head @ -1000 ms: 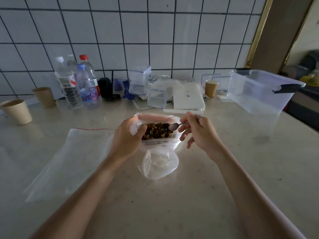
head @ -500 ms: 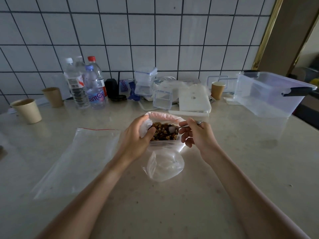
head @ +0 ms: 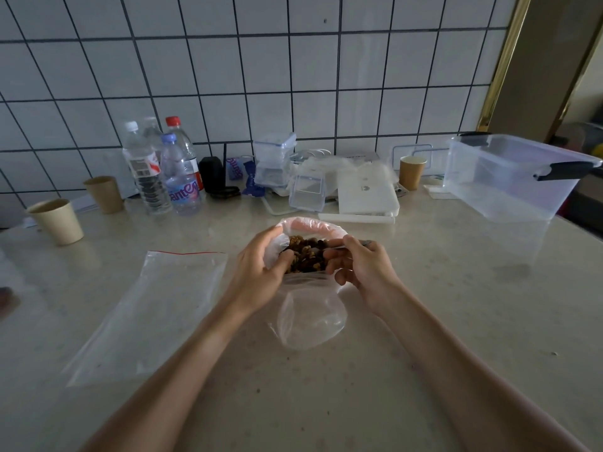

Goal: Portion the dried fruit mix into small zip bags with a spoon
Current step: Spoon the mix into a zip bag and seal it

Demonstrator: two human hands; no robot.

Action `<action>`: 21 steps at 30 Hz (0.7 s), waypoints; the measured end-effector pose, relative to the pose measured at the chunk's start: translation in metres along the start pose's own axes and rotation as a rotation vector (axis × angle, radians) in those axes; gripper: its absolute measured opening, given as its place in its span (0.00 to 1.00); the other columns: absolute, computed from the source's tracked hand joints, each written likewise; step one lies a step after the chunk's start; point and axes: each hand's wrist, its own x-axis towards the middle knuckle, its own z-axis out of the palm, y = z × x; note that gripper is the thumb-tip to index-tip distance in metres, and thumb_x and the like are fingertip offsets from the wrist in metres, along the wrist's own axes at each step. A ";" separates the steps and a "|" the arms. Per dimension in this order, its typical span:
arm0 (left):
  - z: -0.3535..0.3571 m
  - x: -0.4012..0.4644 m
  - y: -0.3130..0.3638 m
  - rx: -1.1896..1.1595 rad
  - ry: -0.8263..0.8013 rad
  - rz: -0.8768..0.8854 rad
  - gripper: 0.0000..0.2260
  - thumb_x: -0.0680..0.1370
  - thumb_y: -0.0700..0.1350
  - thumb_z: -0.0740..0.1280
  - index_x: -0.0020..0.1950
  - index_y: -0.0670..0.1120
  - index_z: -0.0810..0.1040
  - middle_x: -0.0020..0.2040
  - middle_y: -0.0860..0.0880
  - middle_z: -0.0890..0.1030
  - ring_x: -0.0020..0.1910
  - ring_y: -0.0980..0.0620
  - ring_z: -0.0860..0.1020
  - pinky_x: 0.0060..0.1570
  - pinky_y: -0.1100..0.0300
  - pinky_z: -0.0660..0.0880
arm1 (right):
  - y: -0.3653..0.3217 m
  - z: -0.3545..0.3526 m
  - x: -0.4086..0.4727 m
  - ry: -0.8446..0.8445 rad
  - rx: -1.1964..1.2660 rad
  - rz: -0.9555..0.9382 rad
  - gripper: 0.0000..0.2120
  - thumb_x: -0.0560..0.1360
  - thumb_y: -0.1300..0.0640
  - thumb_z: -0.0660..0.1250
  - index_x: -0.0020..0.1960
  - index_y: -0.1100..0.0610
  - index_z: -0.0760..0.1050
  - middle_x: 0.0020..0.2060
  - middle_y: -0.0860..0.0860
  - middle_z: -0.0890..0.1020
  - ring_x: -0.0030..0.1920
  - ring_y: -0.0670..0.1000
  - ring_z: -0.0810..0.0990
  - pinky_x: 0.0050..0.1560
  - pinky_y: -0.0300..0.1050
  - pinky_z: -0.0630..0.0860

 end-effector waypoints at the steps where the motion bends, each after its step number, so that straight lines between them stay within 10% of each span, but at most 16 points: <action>1: 0.000 0.000 0.000 -0.003 -0.005 -0.004 0.24 0.84 0.49 0.68 0.79 0.52 0.69 0.76 0.54 0.72 0.70 0.64 0.67 0.68 0.63 0.64 | 0.001 0.000 0.001 -0.004 0.013 0.007 0.15 0.85 0.62 0.57 0.56 0.71 0.79 0.41 0.62 0.84 0.29 0.54 0.79 0.25 0.44 0.70; 21: -0.002 0.003 -0.006 -0.043 0.064 -0.033 0.21 0.84 0.48 0.67 0.77 0.51 0.72 0.73 0.53 0.76 0.69 0.60 0.71 0.69 0.59 0.69 | -0.004 0.002 -0.005 -0.050 0.155 0.088 0.15 0.85 0.61 0.59 0.55 0.70 0.80 0.41 0.62 0.86 0.31 0.54 0.83 0.26 0.43 0.74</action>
